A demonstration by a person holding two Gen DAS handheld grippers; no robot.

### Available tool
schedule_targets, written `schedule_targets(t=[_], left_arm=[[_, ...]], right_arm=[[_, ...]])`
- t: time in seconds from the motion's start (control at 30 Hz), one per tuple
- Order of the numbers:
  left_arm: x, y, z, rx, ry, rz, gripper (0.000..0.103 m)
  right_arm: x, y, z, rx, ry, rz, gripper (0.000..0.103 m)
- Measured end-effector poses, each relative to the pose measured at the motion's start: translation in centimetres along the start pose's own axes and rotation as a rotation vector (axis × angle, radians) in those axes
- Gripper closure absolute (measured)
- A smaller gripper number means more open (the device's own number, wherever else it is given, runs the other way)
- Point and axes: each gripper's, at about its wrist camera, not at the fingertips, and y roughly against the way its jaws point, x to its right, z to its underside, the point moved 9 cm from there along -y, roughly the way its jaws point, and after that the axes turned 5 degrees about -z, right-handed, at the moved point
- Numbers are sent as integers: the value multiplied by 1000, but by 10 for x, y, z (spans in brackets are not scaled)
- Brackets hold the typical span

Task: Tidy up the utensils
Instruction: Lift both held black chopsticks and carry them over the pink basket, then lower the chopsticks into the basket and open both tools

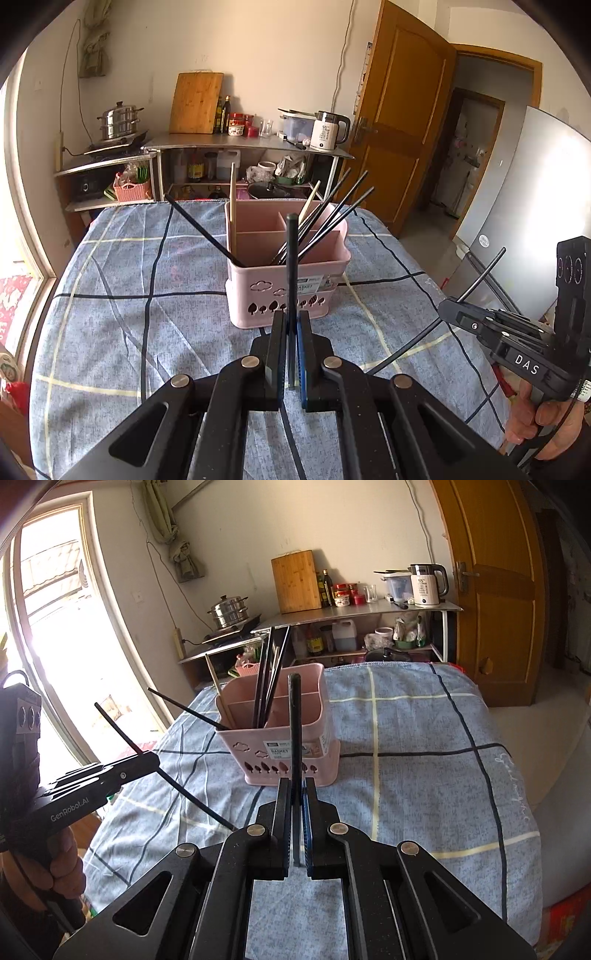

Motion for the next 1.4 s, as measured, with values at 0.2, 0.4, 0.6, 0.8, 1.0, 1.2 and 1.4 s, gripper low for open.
schedule_targets(t=[0.2,0.4,0.6,0.8,1.0,1.2,1.4], left_arm=[[0,3,1,1,0,5,98],[-3,4,1,-14,9,11,98],[-8,9,-9,-14,17,18,98],[-10,25,-44,51,-4,13,98],[-17,31,-82,105,8,5,98],[-21,34,-117,143,15,3,98],[-27,24,-145,166,20,-5,98]], right_arm=[[-5,4,-1,3,13,-2,98],[-11,6,-8,15,29,-15,98],[-21,4,-20,30,43,-28,98],[-37,5,-46,73,73,-47,98],[-47,3,-75,127,79,-55,98],[-55,-1,-108,175,71,-71,98],[-63,-8,-134,220,80,-74,98]])
